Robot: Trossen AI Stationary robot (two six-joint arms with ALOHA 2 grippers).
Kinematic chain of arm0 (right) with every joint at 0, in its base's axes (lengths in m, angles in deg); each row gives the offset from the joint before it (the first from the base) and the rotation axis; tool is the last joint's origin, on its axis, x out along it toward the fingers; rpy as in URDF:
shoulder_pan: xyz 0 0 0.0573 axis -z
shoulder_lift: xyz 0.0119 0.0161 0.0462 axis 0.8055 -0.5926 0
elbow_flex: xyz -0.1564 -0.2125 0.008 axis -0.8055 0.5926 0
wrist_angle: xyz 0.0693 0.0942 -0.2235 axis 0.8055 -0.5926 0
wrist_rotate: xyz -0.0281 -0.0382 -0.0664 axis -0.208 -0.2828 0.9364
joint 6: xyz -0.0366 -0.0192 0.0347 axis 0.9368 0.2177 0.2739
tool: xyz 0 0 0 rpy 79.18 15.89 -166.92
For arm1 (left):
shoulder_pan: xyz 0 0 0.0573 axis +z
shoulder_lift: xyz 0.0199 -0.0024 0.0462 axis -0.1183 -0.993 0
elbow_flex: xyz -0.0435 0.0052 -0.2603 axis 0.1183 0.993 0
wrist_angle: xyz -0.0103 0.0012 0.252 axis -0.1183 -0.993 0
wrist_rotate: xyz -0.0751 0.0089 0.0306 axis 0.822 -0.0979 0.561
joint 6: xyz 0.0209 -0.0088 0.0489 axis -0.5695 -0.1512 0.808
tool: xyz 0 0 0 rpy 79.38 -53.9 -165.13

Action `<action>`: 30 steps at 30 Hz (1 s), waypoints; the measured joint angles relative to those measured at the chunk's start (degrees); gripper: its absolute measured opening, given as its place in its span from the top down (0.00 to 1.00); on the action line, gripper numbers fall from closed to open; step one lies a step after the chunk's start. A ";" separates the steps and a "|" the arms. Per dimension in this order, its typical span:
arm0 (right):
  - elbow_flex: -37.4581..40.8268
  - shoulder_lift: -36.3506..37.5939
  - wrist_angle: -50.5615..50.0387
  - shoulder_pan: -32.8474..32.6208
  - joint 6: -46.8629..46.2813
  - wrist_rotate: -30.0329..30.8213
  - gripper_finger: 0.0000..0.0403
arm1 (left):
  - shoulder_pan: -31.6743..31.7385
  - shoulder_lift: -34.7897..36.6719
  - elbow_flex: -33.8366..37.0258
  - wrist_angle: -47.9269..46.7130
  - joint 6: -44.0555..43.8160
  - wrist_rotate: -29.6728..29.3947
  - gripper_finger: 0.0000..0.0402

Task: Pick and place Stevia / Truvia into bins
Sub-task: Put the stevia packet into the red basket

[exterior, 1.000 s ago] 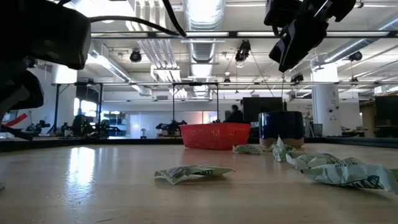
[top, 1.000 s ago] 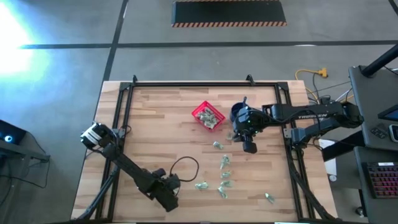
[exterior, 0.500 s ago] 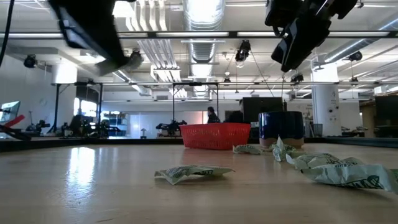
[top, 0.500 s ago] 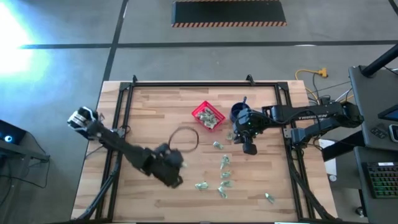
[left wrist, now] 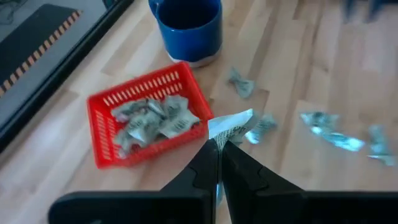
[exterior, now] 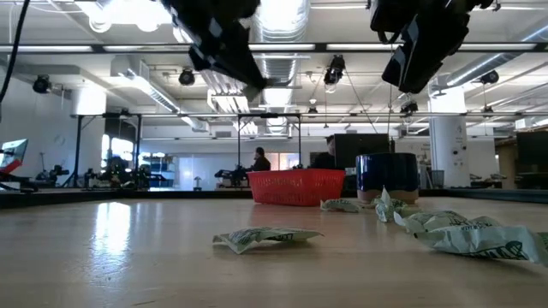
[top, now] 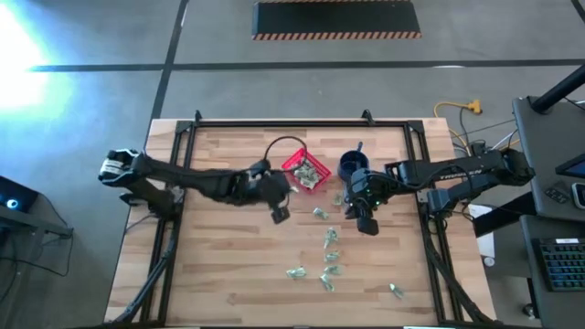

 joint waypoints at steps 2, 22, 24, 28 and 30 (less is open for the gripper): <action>0.03 0.00 -0.03 -0.98 -1.27 0.00 0.85 | 2.79 -0.99 0.04 1.58 3.11 2.00 1.00; 0.93 0.00 -0.14 -13.07 -22.00 7.53 0.86 | 17.00 -15.11 -0.32 14.17 13.66 10.31 1.00; 0.93 0.00 -0.19 -15.35 -24.89 9.56 0.85 | 17.53 -15.71 -0.48 14.39 15.70 10.30 1.00; 0.93 0.00 -0.49 -20.09 -31.19 13.78 0.86 | 17.75 -15.85 -0.50 17.99 21.51 10.28 0.99; 0.93 0.00 -0.83 -22.55 -34.46 15.63 0.85 | 17.73 -15.83 -0.53 20.13 23.87 10.29 0.95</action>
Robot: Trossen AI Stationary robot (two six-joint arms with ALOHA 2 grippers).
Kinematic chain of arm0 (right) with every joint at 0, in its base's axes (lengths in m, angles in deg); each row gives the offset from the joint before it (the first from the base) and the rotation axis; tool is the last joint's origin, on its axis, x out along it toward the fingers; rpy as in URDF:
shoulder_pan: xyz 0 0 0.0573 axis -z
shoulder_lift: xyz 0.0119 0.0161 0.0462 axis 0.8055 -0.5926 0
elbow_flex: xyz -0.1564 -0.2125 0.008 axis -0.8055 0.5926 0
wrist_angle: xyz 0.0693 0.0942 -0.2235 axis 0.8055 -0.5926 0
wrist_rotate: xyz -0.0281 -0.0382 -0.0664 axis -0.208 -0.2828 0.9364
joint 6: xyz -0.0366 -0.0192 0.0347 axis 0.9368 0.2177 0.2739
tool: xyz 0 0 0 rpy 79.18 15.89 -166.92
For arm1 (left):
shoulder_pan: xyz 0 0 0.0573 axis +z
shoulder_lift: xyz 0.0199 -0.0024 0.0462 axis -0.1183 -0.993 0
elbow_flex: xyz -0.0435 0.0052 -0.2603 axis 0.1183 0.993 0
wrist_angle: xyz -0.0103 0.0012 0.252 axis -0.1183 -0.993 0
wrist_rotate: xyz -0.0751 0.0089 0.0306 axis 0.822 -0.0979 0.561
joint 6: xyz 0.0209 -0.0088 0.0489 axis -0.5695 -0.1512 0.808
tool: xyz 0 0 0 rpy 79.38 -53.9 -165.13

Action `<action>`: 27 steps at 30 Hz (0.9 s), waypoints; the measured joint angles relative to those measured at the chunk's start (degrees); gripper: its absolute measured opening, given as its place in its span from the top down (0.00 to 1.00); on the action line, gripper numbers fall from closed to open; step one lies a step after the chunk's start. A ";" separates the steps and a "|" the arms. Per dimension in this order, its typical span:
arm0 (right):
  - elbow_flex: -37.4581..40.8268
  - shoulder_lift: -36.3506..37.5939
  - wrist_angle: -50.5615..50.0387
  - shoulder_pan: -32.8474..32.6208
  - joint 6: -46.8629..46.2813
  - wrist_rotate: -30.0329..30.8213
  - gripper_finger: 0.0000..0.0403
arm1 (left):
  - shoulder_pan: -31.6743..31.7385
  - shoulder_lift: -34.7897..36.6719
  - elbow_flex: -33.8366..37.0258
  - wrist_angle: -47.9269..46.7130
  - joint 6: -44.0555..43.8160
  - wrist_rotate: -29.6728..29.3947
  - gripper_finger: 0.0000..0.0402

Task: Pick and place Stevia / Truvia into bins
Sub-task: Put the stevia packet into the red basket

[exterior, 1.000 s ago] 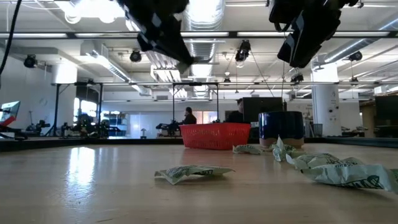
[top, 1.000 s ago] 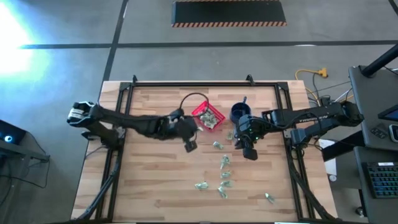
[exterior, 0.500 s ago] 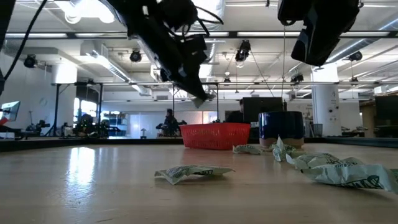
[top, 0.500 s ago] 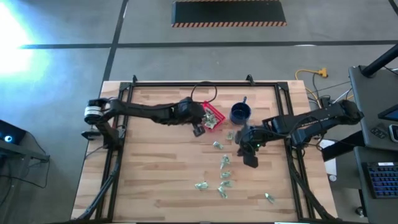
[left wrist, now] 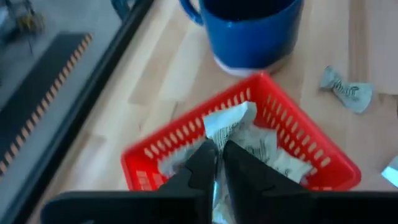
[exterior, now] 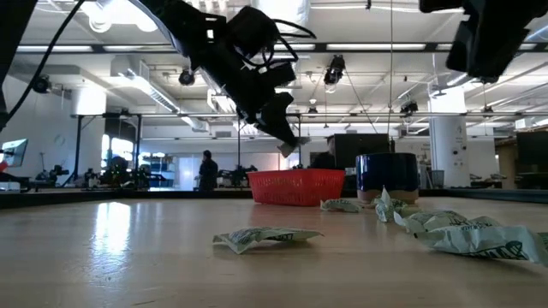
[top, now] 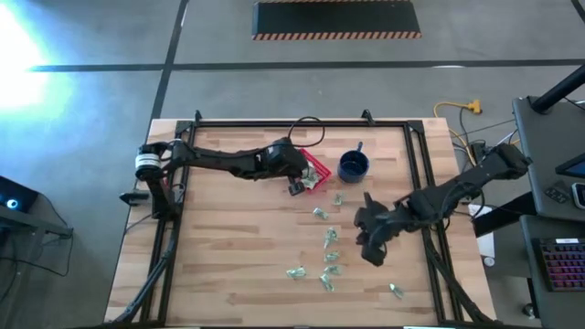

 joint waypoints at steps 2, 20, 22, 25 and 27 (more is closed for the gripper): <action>0.00 0.00 -1.17 -2.52 -3.94 1.77 0.85 | 0.03 -0.01 -0.32 0.99 1.69 0.01 0.90; 3.76 -2.83 4.69 -32.29 -49.80 7.65 0.81 | 0.59 0.18 -0.98 -1.36 3.64 -0.39 0.60; 3.74 -4.51 7.87 -34.16 -51.69 8.56 0.77 | 0.59 0.21 -0.98 -1.88 3.62 -0.39 0.59; 3.74 -8.15 10.33 -35.77 -52.72 6.30 0.71 | 0.59 0.23 -0.98 -2.17 3.57 -0.39 0.59; 3.61 -10.96 10.09 -36.02 -52.70 2.32 0.67 | 0.59 0.25 -0.98 -2.18 3.54 -0.39 0.59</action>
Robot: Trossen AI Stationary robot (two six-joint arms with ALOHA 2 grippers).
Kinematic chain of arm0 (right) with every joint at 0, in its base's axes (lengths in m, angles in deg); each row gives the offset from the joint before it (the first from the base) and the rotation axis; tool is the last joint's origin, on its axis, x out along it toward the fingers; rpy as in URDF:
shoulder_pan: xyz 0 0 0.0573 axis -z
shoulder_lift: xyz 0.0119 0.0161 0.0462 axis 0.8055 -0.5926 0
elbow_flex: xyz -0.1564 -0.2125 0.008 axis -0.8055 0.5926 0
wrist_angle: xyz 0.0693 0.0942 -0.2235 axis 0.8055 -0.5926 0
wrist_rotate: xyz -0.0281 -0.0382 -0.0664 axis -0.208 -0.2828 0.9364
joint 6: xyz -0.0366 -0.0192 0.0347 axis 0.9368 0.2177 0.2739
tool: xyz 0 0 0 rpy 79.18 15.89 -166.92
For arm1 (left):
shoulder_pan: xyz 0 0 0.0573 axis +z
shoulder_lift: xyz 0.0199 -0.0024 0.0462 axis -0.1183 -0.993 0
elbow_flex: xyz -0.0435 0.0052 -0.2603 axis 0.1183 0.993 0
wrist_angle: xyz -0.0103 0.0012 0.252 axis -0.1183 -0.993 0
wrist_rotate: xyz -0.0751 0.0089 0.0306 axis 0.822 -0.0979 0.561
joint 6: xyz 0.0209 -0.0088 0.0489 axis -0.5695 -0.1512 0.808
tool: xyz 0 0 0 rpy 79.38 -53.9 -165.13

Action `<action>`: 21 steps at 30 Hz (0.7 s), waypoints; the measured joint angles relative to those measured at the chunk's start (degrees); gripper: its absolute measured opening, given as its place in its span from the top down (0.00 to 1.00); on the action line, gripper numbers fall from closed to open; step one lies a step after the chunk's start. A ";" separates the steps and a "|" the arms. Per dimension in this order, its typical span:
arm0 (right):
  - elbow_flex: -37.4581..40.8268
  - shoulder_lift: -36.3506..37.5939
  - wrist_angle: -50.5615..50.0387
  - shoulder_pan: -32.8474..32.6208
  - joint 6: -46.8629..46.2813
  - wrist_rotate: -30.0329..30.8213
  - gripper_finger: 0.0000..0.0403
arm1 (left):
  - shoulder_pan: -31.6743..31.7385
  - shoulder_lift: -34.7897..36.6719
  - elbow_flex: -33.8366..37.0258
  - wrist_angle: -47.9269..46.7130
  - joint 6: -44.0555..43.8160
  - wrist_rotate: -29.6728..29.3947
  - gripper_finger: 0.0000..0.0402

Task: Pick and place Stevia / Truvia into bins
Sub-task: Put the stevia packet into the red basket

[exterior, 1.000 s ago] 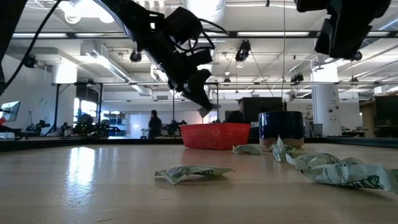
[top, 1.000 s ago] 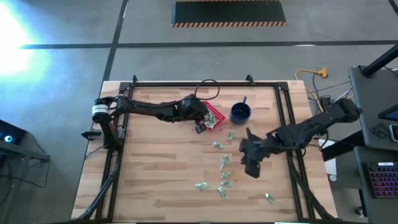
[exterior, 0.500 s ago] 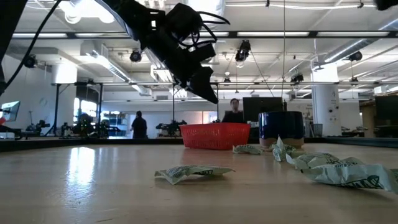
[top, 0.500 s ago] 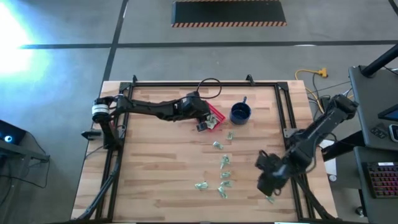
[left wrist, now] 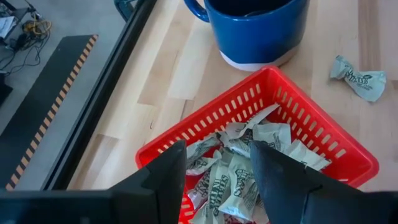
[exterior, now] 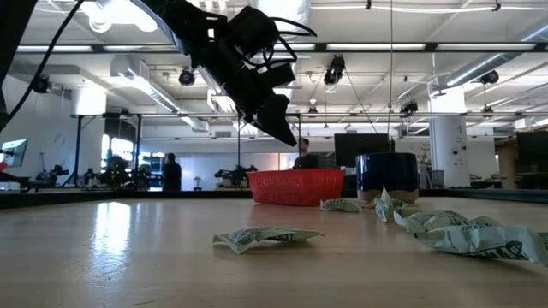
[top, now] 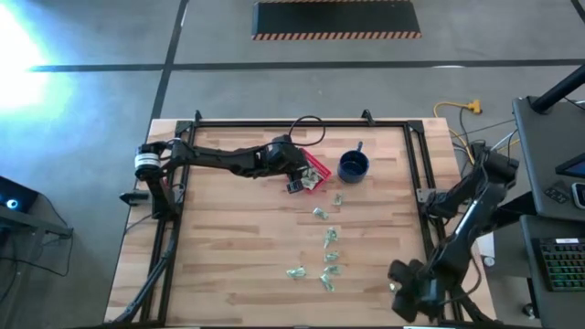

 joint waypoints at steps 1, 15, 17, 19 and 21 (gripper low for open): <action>-0.17 -1.47 -0.13 -0.02 0.00 -1.49 0.65 | 0.00 0.00 0.00 -0.01 -0.01 0.01 0.59; -8.78 -13.80 -7.88 0.00 -1.51 -3.94 0.63 | -0.02 0.90 0.09 -0.07 -2.77 0.03 0.59; -10.38 -13.92 -10.95 -0.36 -1.18 -2.18 0.64 | -0.02 0.94 0.09 -0.02 -2.92 0.03 0.59; -11.55 -13.96 -13.95 -0.78 -1.22 0.40 0.65 | -0.02 0.94 0.09 -0.04 -2.94 0.05 0.59; -12.06 -13.94 -16.45 -1.30 -1.38 1.73 0.66 | -0.02 0.94 0.09 0.04 -2.96 0.04 0.59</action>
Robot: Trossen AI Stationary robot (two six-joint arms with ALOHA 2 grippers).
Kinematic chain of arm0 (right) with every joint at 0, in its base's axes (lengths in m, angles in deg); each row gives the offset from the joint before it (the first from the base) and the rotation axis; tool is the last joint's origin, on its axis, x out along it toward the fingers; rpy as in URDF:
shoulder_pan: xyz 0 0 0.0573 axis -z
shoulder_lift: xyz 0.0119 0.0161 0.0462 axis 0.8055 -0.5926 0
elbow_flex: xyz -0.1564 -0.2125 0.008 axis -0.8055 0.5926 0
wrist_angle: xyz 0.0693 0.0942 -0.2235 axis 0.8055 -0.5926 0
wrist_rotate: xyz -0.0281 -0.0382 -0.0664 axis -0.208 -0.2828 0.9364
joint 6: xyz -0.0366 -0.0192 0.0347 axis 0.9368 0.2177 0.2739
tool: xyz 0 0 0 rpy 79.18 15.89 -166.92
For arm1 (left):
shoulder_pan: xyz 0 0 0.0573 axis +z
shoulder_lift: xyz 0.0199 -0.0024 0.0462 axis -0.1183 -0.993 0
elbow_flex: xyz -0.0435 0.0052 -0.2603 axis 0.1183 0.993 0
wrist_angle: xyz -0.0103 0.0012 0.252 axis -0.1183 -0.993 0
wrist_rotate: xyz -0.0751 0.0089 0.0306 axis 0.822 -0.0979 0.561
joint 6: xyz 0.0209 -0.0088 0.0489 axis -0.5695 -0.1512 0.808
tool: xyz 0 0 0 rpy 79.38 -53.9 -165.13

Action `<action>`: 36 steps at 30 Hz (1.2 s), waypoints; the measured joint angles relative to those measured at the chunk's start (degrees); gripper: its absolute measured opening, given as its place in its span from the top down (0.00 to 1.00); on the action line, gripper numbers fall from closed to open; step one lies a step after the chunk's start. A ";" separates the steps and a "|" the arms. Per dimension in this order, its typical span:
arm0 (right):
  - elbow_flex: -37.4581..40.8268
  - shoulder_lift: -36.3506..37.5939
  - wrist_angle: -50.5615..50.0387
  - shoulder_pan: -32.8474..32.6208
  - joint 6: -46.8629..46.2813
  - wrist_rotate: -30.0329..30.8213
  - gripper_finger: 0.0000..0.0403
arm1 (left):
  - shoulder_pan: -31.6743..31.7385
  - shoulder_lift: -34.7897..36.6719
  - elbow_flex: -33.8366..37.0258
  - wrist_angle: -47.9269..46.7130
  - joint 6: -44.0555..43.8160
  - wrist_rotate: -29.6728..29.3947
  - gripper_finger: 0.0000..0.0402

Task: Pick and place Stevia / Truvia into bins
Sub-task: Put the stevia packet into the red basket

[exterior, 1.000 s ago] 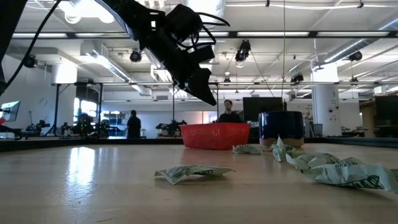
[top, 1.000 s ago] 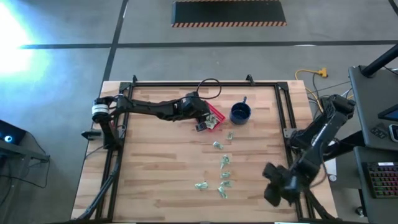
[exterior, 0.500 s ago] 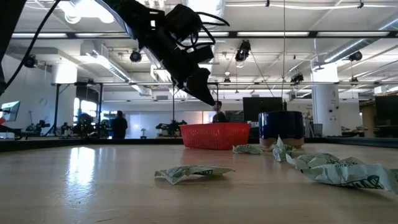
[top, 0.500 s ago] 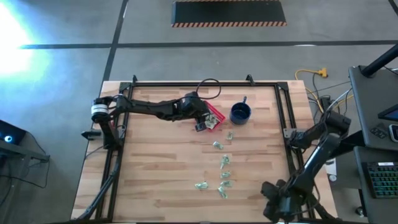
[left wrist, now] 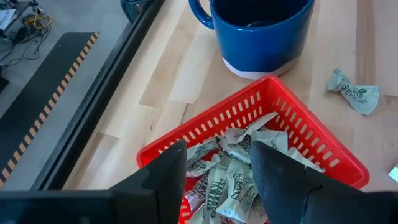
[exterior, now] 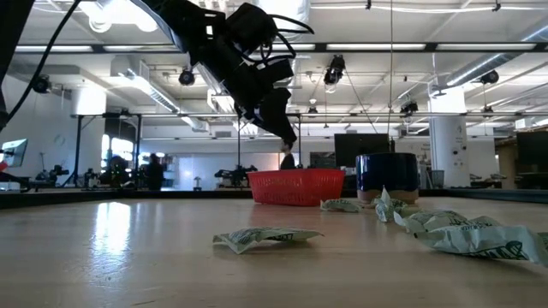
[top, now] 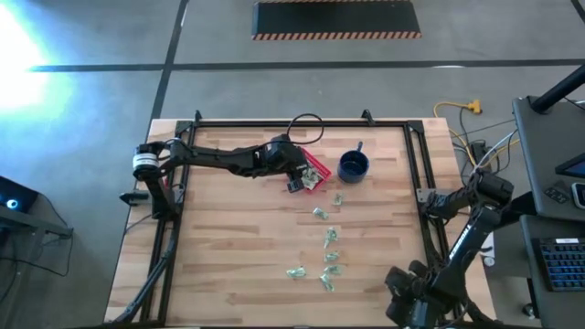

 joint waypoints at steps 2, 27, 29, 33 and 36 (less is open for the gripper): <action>0.11 -0.01 -1.49 -0.28 -0.08 0.19 0.66 | -0.01 0.00 0.00 0.07 -0.07 0.01 0.59; 8.43 0.00 6.40 -0.56 0.52 0.20 0.67 | -0.24 1.66 0.35 -1.42 -4.73 0.36 0.59; 8.43 0.00 6.49 -0.56 0.65 0.18 0.70 | -0.35 1.79 0.35 -1.50 -4.73 0.36 0.59; 8.45 0.00 7.67 -0.56 1.80 0.22 0.81 | -0.73 2.52 0.17 -1.68 -4.73 0.35 0.59; 8.45 0.00 8.90 -0.54 2.39 0.60 0.92 | -1.05 3.99 0.27 -1.55 -4.73 0.34 0.59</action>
